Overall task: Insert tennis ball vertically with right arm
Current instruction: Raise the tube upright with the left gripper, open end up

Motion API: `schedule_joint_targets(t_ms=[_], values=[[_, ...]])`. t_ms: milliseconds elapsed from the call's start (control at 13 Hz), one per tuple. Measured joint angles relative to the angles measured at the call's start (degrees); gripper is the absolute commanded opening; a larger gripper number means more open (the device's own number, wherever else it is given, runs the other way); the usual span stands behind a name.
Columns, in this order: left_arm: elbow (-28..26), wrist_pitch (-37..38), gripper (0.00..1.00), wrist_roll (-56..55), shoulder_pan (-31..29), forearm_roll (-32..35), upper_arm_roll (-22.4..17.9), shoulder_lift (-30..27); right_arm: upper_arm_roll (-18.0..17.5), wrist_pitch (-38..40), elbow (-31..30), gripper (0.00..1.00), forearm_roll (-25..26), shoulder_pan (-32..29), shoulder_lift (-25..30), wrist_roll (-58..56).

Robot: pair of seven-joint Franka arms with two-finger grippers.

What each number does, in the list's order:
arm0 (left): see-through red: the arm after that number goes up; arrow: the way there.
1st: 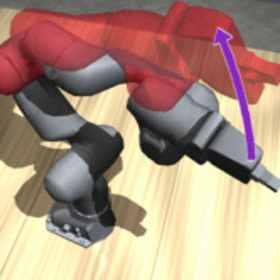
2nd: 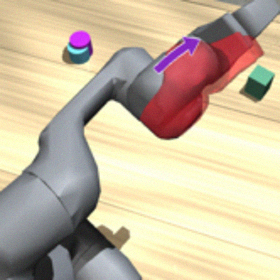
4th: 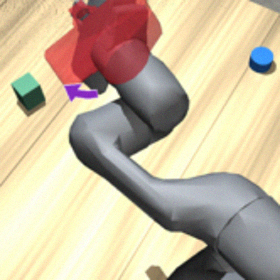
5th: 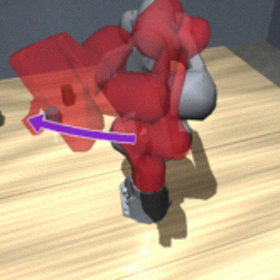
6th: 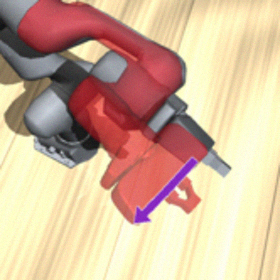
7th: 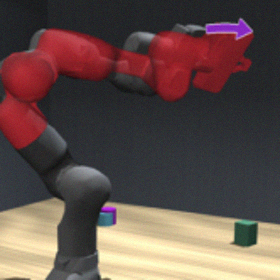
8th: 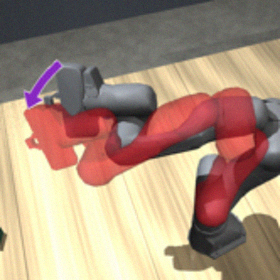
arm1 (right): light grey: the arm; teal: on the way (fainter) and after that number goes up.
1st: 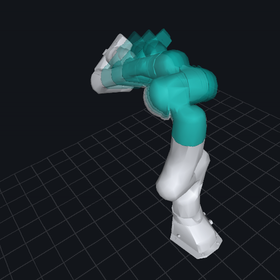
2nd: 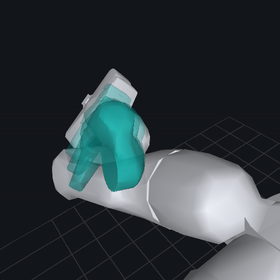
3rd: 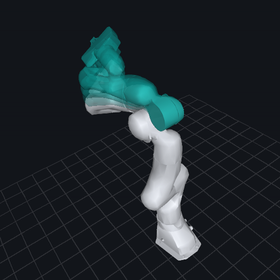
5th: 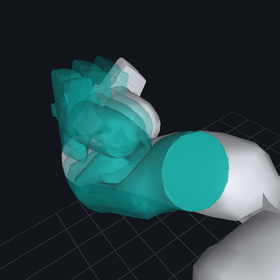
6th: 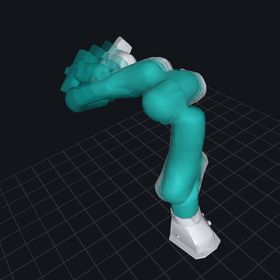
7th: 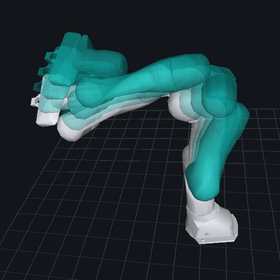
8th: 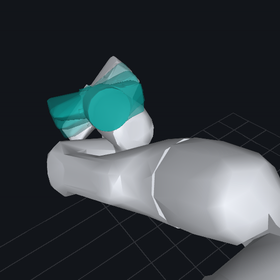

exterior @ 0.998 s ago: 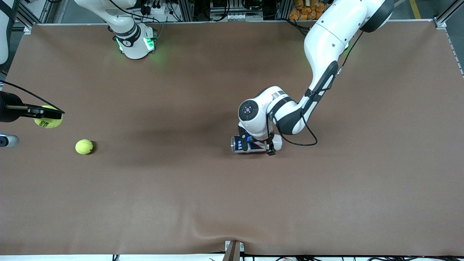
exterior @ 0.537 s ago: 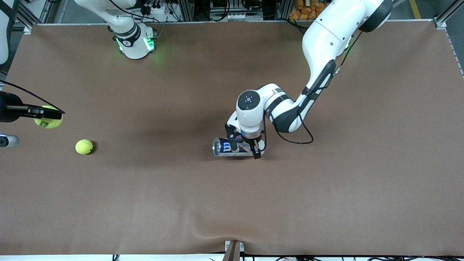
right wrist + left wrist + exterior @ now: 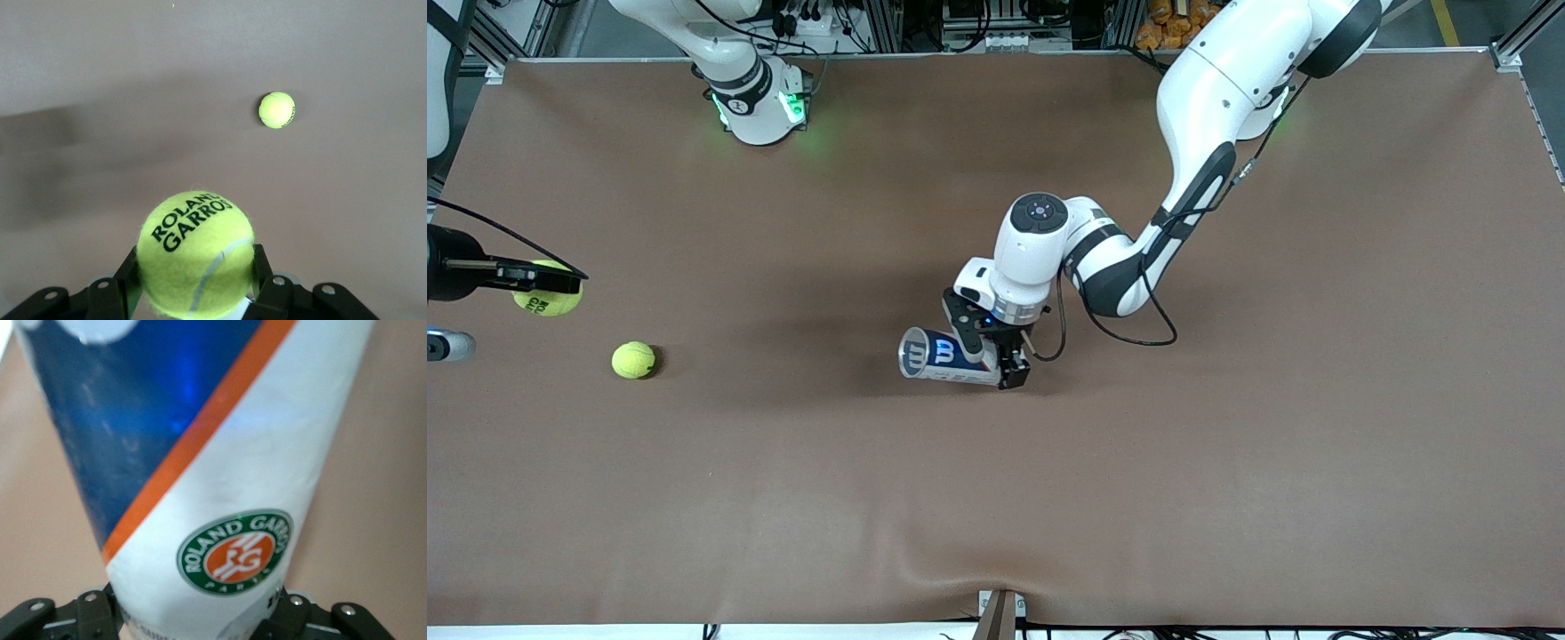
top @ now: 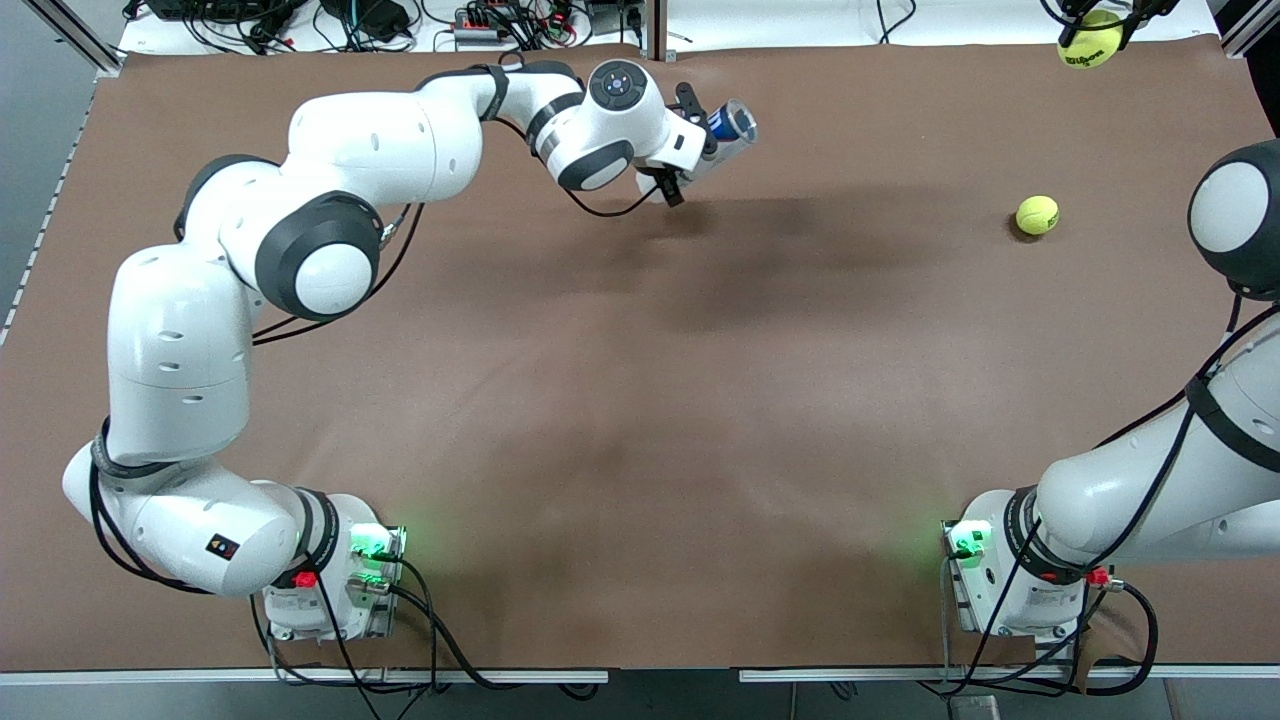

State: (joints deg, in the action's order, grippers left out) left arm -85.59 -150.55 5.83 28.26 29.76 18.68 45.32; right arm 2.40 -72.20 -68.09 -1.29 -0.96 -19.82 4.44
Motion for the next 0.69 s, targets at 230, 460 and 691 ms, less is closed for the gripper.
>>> schedule_joint_targets(t_ms=[230,460,691], values=[[-0.4,-6.9,0.77,-4.3,0.9,0.0,0.0,1.0,-0.1,-0.4,0.0,0.00,-0.1,0.1,0.0,0.0],[-0.6,-15.4,0.76,-7.7,1.5,0.0,-0.2,3.5,-0.3,-1.7,-0.1,0.00,-2.2,0.9,-0.1,1.4],[-0.6,-24.1,0.76,-9.7,1.5,0.0,-0.4,5.9,-0.4,-3.4,-0.2,0.00,-3.2,2.0,-0.3,4.8]])
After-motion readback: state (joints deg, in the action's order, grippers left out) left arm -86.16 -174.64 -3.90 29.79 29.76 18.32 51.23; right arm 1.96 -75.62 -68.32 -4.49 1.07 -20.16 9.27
